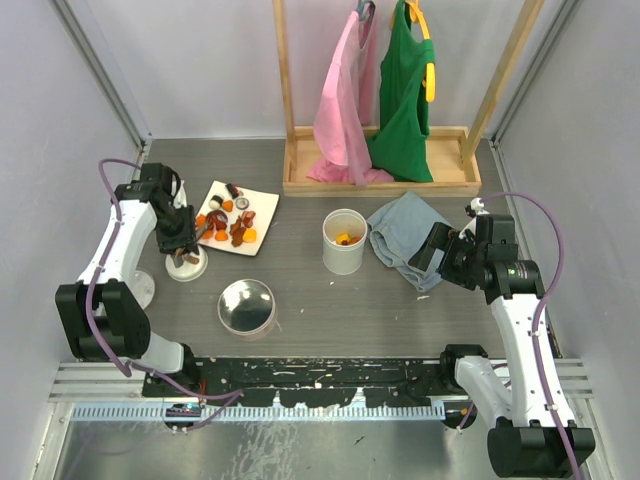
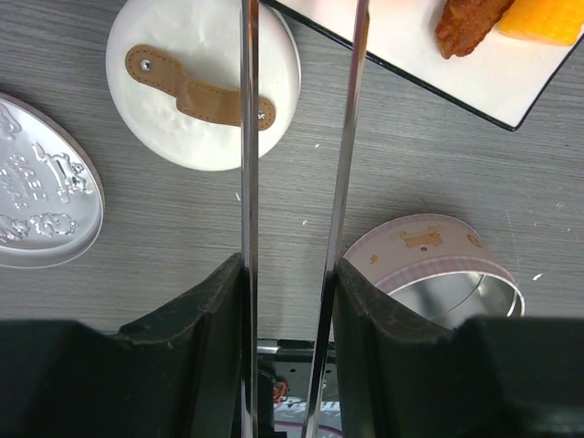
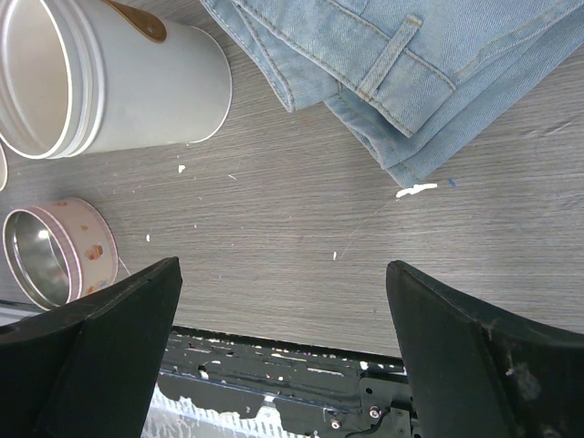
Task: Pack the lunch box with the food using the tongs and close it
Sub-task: Pick up the fake food from the plate.
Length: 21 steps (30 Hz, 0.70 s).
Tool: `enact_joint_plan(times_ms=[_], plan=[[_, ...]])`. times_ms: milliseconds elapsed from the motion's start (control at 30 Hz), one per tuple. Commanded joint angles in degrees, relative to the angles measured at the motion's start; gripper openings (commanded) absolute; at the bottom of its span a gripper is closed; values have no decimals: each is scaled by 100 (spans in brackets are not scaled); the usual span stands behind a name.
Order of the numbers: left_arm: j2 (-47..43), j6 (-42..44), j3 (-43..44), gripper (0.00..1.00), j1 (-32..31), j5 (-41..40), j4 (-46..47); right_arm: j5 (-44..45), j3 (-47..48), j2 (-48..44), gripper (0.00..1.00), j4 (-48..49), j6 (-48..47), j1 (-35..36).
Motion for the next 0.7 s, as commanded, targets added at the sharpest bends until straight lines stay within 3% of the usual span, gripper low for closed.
enact_joint_plan(times_ms=[0,200,367,500,667], plan=[[-71,107,132,38,-36,130,-83,49,42,-42,99,230,-11,36],[-228,98,166,32,-46,81,-106,41,47,-39,99,230,-10,36],[-239,98,180,42,-46,109,-125,38,35,-44,99,230,-3,36],[-165,115,158,44,-46,144,-135,34,32,-63,99,230,-1,36],[-132,130,168,36,-55,206,-169,39,17,-72,99,230,-8,36]])
